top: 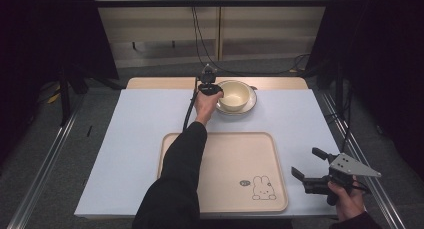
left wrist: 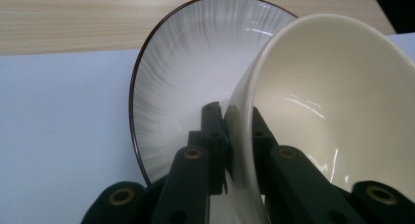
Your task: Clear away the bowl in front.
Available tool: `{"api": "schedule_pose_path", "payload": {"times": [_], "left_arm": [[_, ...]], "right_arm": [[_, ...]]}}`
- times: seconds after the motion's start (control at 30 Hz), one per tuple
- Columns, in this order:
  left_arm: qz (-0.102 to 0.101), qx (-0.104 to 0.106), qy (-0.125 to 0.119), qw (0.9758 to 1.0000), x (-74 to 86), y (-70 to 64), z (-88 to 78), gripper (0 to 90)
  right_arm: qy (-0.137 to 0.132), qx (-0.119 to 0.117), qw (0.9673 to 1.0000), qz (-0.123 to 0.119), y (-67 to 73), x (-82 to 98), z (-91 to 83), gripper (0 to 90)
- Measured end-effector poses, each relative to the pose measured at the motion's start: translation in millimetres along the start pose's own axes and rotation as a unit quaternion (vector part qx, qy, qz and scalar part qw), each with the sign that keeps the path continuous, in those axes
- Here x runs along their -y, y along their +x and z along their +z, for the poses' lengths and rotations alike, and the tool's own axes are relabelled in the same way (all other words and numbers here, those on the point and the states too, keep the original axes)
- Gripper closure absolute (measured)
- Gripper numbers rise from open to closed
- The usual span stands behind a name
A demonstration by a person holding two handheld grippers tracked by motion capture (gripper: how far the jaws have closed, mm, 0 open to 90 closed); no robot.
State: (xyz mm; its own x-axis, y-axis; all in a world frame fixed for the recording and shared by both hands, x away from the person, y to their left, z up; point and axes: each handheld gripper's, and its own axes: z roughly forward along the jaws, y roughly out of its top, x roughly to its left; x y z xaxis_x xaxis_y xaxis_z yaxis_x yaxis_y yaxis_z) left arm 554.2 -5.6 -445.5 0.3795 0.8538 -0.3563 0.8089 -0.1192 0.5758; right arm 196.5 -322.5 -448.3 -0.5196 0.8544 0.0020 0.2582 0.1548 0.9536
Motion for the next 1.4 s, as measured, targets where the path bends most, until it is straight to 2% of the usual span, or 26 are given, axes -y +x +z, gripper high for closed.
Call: {"api": "schedule_pose_path", "payload": {"times": [0.13,0.23,0.27,0.33,0.53,0.83,0.87,0.9,0.97,1.0,1.1,1.2,1.4], "left_arm": [[0.003,-0.005,-0.008,1.0,-2.6,-2.7,-5.0,83.4],[0.004,0.0,-0.011,0.9999,-4.3,-1.8,-10.1,83.5],[0.012,0.0,-0.008,0.9999,-5.0,-0.4,-13.6,83.4],[0.006,0.004,-0.013,0.9999,-5.0,0.4,-17.6,83.4],[0.007,0.014,-0.018,0.9997,-6.2,5.0,-31.1,83.5],[0.007,0.017,-0.03,0.9994,-5.5,9.1,-49.0,83.4],[0.007,0.026,-0.031,0.9991,-5.0,9.9,-51.7,83.5],[0.018,0.026,-0.029,0.9991,-4.8,10.1,-54.4,83.5],[0.022,0.027,-0.027,0.999,-4.7,9.8,-55.8,83.5],[0.03,0.023,-0.026,0.9989,-4.6,9.1,-58.6,83.5],[0.032,0.027,-0.026,0.9988,-3.7,10.3,-62.8,83.5],[0.044,0.037,-0.02,0.9981,-0.5,13.3,-73.4,83.5],[0.052,0.037,-0.023,0.9977,6.0,15.0,-86.7,83.5]], "right_arm": [[0.0,0.0,1.0,0.0,0.1,0.0,-0.3,1.5],[0.001,0.001,1.0,-0.001,0.0,0.1,-0.4,1.5],[0.0,0.003,1.0,-0.001,0.0,0.1,-0.4,1.5],[-0.001,0.003,1.0,-0.001,0.1,0.1,-0.2,1.4],[-0.001,0.004,1.0,-0.002,0.7,0.4,0.1,1.1],[-0.001,0.004,1.0,-0.003,0.9,0.7,0.0,1.0],[-0.002,0.005,1.0,-0.004,0.9,0.7,0.0,1.0],[-0.001,0.003,1.0,-0.004,0.8,0.7,0.0,1.0],[0.0,0.004,1.0,-0.004,0.8,0.7,0.0,1.0],[0.0,0.006,1.0,-0.004,0.9,0.7,0.0,1.0],[0.0,0.007,1.0,-0.006,0.9,0.8,0.1,1.0],[0.001,0.005,1.0,-0.005,0.9,0.7,0.0,1.0],[0.001,0.007,1.0,-0.007,0.9,0.7,-0.1,1.0]]}}
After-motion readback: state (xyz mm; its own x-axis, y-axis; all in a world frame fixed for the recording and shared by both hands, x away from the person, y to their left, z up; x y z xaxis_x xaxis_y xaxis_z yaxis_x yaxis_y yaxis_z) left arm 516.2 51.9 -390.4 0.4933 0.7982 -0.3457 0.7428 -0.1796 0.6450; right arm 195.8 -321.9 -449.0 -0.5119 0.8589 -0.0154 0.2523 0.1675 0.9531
